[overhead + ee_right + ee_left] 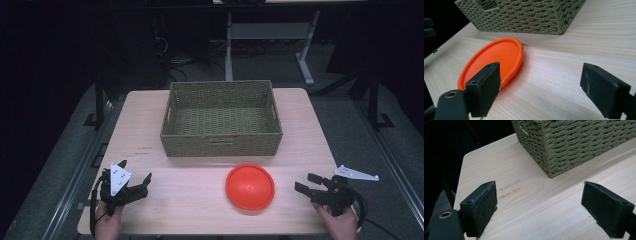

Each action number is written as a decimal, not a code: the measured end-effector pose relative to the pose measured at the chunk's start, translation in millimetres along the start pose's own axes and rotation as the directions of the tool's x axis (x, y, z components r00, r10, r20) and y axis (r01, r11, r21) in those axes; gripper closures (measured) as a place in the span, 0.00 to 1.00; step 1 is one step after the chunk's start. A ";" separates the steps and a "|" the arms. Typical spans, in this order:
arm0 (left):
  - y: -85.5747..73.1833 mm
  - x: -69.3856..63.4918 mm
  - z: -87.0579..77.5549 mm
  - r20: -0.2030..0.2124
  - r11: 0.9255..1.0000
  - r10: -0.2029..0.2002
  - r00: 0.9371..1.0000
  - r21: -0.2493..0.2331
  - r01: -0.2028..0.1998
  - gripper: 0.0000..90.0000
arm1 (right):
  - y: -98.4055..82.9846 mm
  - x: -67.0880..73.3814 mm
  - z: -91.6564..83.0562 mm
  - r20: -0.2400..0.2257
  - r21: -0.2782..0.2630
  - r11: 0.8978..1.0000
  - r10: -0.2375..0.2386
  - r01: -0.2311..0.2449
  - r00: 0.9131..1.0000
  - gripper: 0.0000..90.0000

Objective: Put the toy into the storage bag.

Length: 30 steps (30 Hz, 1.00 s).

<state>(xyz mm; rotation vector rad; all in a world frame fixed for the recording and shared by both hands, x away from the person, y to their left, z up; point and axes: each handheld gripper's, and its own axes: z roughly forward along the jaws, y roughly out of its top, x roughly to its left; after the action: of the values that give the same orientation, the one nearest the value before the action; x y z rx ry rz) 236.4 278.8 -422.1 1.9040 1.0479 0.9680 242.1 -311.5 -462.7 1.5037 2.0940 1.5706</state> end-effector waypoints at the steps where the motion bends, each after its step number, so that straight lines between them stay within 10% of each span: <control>1: -0.1 0.0 0.4 0.001 1.000 -0.004 1.000 -0.003 0.004 0.14 | -0.1 0.0 0.2 0.000 0.001 1.000 0.001 -0.001 1.000 0.18; 21: -0.2 -1.2 0.5 0.008 1.000 -0.005 1.000 0.002 0.005 0.14 | 1.5 9.7 10.8 -0.034 0.036 0.999 0.001 0.000 0.999 0.18; 30: -1.2 1.7 -0.9 0.001 1.000 -0.015 1.000 0.001 0.015 0.14 | 6.3 21.6 36.8 -0.055 0.132 0.991 -0.021 0.028 0.998 0.21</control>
<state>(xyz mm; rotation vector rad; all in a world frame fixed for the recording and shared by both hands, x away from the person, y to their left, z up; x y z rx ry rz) 235.9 281.1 -422.3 1.8944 1.0606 0.9587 257.4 -271.3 -465.1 1.4856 2.2785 1.5066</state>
